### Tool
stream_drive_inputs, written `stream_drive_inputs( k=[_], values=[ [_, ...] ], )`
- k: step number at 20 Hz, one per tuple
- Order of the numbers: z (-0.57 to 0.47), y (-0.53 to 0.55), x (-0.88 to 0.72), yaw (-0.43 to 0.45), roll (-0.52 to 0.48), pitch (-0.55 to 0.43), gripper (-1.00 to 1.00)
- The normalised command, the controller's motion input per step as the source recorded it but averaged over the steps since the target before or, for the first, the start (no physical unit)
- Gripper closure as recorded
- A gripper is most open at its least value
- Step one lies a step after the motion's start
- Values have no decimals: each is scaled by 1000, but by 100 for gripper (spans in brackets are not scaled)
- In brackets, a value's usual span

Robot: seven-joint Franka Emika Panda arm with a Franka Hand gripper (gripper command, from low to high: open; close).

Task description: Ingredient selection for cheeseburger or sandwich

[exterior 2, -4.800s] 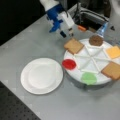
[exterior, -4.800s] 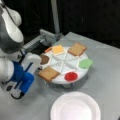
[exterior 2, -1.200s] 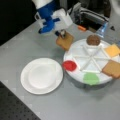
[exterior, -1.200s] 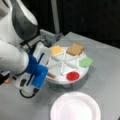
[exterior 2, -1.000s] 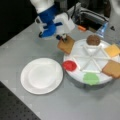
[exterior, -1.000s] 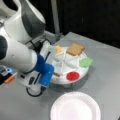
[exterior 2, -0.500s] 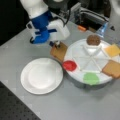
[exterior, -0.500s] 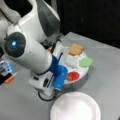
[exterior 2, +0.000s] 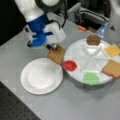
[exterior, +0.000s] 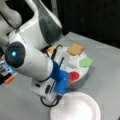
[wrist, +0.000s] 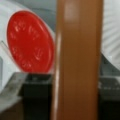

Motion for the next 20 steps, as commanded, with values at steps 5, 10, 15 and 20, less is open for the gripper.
stream_drive_inputs(
  k=[5, 10, 15, 20],
  values=[
    [-144, -253, 420, 12, 276, -94, 100],
    [14, -313, 381, 104, 212, -45, 100],
    [3, -288, 450, 123, 251, -71, 100],
    [-121, -230, 461, 88, 245, -108, 100]
  ],
)
